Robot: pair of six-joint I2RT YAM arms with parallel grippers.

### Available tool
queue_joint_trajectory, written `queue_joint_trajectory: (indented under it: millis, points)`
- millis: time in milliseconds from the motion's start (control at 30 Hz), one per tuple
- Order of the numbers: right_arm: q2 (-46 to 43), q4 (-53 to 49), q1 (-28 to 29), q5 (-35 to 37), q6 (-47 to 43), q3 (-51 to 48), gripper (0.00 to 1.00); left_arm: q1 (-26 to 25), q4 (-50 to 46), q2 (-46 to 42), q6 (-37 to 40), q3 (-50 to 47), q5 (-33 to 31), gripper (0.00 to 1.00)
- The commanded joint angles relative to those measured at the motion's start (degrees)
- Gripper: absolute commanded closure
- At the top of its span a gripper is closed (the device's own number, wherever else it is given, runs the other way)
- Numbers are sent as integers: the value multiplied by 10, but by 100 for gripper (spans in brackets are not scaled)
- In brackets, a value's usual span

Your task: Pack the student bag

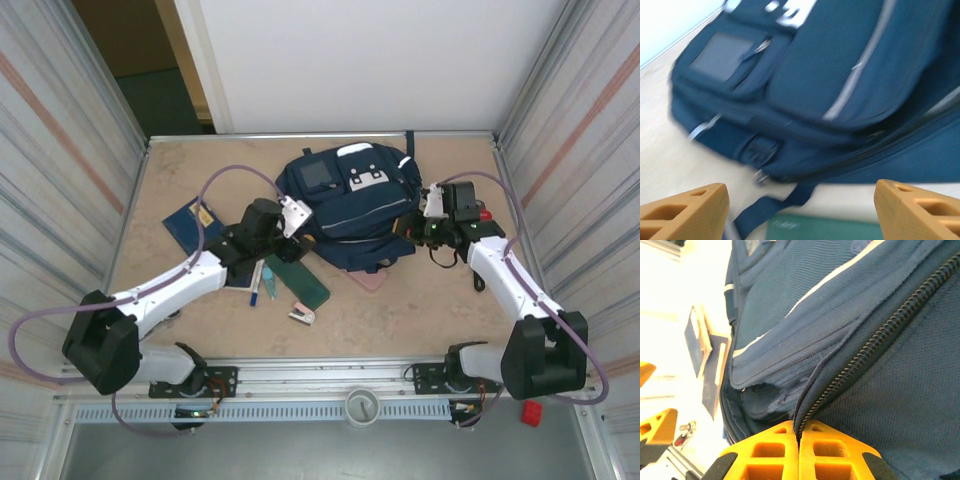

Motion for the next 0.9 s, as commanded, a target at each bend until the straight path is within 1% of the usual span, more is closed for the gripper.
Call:
queue_joint_trajectory:
  millis: [0, 67, 133, 267, 367, 467, 533, 633, 867]
  points:
    - [-24, 62, 25, -15, 12, 6, 95, -22, -12, 41, 13, 60, 129, 22]
    - [-21, 63, 41, -13, 3, 0, 96, -33, -40, 88, 39, 113, 156, 21]
    - [-25, 68, 43, -8, -1, -12, 97, -37, -73, 133, 56, 162, 178, 21]
    - [-25, 72, 43, 21, -3, -39, 96, -31, -119, 211, 76, 234, 189, 21]
    - [-7, 49, 42, 58, 3, -61, 90, -17, -153, 257, 76, 272, 215, 22]
    - [16, 44, 42, 87, 19, -96, 76, -13, -177, 289, 89, 295, 229, 21]
    - [26, 59, 41, 87, 26, -120, 67, -17, -197, 311, 111, 315, 224, 20]
    - [37, 79, 41, 74, 29, -137, 59, -24, -229, 344, 138, 350, 196, 19]
    - [42, 71, 41, 80, 10, -131, 55, -36, -272, 416, 174, 423, 133, 18]
